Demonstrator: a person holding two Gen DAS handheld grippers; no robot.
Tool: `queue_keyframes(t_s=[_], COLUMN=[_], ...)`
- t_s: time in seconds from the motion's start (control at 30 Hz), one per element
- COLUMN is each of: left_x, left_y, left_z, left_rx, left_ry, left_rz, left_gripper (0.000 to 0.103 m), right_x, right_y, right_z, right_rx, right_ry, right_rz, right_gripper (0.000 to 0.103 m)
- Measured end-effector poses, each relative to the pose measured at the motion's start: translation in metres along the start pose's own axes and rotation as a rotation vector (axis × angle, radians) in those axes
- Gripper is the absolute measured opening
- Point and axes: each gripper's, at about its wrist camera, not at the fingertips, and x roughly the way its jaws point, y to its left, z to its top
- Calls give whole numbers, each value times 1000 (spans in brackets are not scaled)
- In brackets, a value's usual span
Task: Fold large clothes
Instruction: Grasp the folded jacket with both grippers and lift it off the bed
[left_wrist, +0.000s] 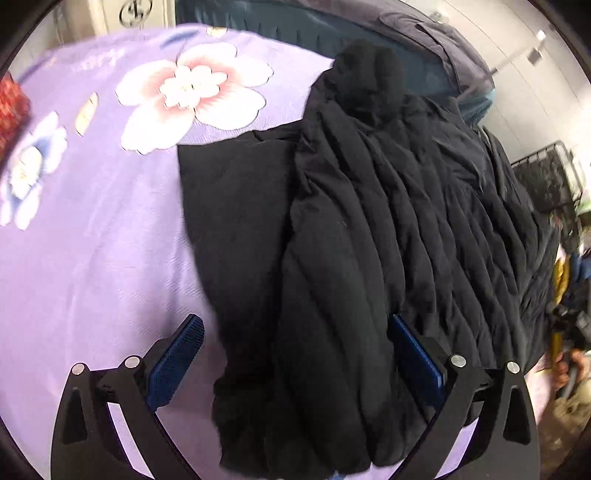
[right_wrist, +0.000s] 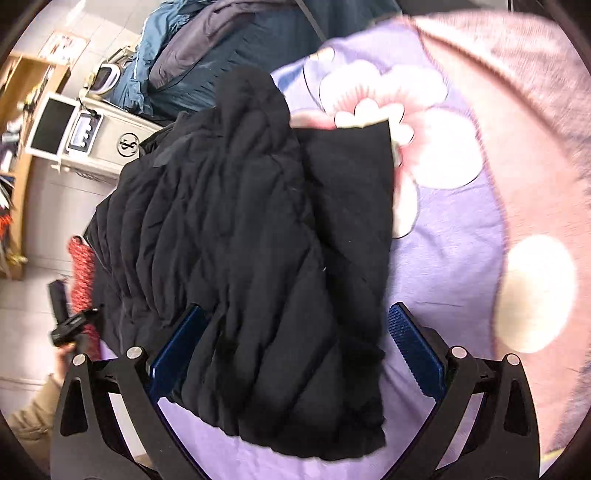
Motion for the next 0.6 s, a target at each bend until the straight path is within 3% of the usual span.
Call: queue_keyframes(t_s=[0.3, 0.47, 0.6], left_x=[19, 21, 24], left_y=[31, 39, 23], left_z=[1, 15, 36], left_rx=[-57, -60, -38], left_ry=[49, 48, 60], left_rz=[-163, -168, -130], left_gripper=[99, 99, 98], right_x=[19, 19, 20], right_y=[-31, -43, -35], right_z=[3, 4, 4], right_rx=[118, 161, 128], right_ry=[18, 19, 19], right_rz=[110, 181, 157], right_gripper=[95, 95, 95])
